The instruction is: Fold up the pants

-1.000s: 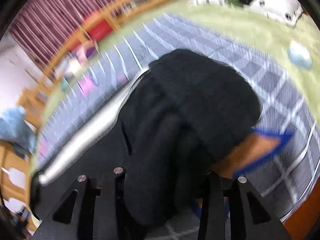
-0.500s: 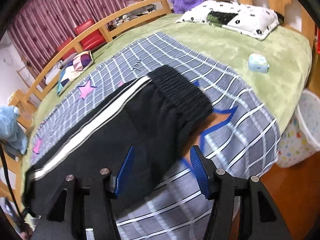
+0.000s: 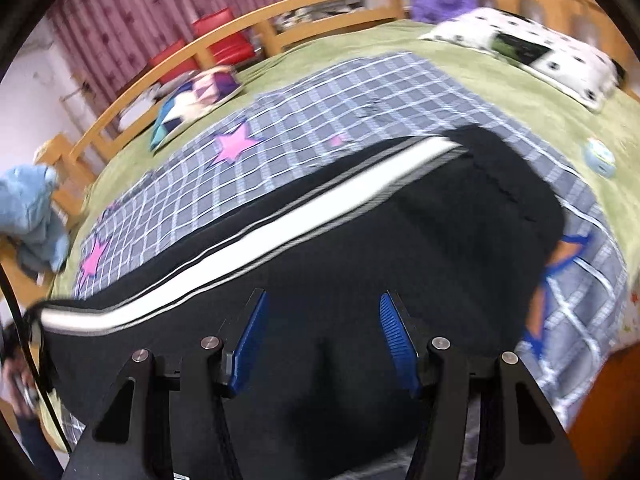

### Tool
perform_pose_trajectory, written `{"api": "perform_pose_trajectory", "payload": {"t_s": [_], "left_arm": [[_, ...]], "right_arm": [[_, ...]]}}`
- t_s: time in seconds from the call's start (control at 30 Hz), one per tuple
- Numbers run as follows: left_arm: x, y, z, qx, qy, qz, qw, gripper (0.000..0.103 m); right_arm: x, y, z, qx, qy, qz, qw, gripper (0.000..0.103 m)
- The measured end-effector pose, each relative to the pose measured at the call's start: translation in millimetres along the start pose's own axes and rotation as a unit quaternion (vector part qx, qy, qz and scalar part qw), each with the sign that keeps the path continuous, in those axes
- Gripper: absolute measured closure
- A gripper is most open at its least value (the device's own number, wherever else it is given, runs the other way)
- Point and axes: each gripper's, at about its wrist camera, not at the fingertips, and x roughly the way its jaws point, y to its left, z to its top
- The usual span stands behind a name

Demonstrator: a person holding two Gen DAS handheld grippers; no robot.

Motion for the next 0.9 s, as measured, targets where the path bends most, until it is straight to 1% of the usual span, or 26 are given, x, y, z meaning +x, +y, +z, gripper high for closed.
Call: {"api": "perform_pose_trajectory", "payload": {"t_s": [0.03,0.07,0.1,0.13,0.17,0.2,0.23,0.27,0.3,0.33,0.37,0.4,0.47,0.53,0.57,0.6,0.63,0.67,0.7,0.77,0.83,0.9], "left_arm": [[4.4,4.8,1.6,-0.011,0.010,0.005,0.9999,0.081],[5.5,5.6,-0.3,-0.015,0.010,0.011,0.9998,0.077],[7.4,6.6,-3.3,-0.011,0.008,0.026,0.9996,0.063],[7.5,5.5,-6.9,0.003,0.005,0.052,0.9986,0.042],[9.1,6.6,-7.6,0.017,-0.005,0.079,0.9967,0.034],[8.9,9.8,-9.0,0.019,-0.015,0.088,0.9959,0.028],[9.2,13.9,-9.7,0.014,-0.018,0.082,0.9963,0.028],[10.7,18.0,-10.4,0.006,-0.015,0.073,0.9972,0.028],[12.4,20.0,-11.2,0.003,-0.011,0.073,0.9973,0.028],[13.4,20.4,-12.0,0.007,-0.010,0.085,0.9963,0.028],[14.0,20.0,-12.1,0.013,-0.011,0.104,0.9944,0.028],[14.2,19.9,-12.8,0.011,-0.013,0.114,0.9933,0.028],[14.0,20.4,-14.8,-0.002,-0.018,0.119,0.9927,0.028],[14.2,18.8,-15.6,-0.006,-0.021,0.134,0.9907,0.027],[12.8,18.9,-15.6,-0.012,-0.023,0.129,0.9913,0.026],[10.9,22.4,-15.4,-0.029,-0.026,0.108,0.9934,0.026],[8.2,29.7,-15.9,-0.058,-0.028,0.061,0.9960,0.026],[7.0,33.0,-15.3,-0.070,-0.025,0.035,0.9966,0.026],[6.1,33.5,-15.4,-0.071,-0.022,0.022,0.9970,0.026],[-0.4,29.0,-15.9,-0.049,-0.031,0.004,0.9983,0.025],[-10.3,23.9,-19.3,-0.039,-0.048,-0.023,0.9978,0.016],[-19.3,17.5,-24.4,-0.036,-0.061,-0.061,0.9956,0.011]], "right_arm": [[4.3,10.0,0.4,-0.010,0.003,0.003,1.000,0.046],[9.8,21.6,0.9,-0.022,0.004,0.006,1.000,0.046],[13.0,28.8,1.7,-0.031,0.005,0.007,0.999,0.046],[16.1,35.8,2.7,-0.039,0.005,0.008,0.999,0.046],[21.3,44.5,4.9,-0.050,0.005,0.011,0.999,0.046],[24.9,50.4,6.7,-0.055,0.006,0.013,0.998,0.046],[29.7,57.7,9.5,-0.061,0.009,0.018,0.998,0.046],[33.8,64.0,12.3,-0.065,0.011,0.026,0.997,0.046],[37.6,69.9,15.7,-0.070,0.013,0.030,0.997,0.046],[41.7,79.2,19.1,-0.079,0.013,0.036,0.996,0.046],[44.4,84.2,21.7,-0.088,0.013,0.039,0.995,0.046],[48.5,94.8,24.4,-0.105,0.011,0.042,0.994,0.046],[57.2,113.9,28.3,-0.132,0.009,0.042,0.990,0.046],[69.5,129.9,32.4,-0.153,0.013,0.050,0.987,0.046],[76.8,136.9,35.0,-0.161,0.017,0.051,0.985,0.046],[84.1,142.6,36.8,-0.170,0.022,0.054,0.984,0.046],[91.7,149.2,38.4,-0.180,0.028,0.057,0.982,0.046],[101.5,158.2,40.0,-0.198,0.037,0.061,0.978,0.046],[107.8,164.5,40.9,-0.212,0.041,0.063,0.974,0.046],[121.4,177.7,42.7,-0.239,0.045,0.066,0.968,0.046],[132.1,187.3,43.3,-0.258,0.052,0.080,0.961,0.045],[149.1,199.2,42.9,-0.283,0.070,0.091,0.952,0.044]]}}
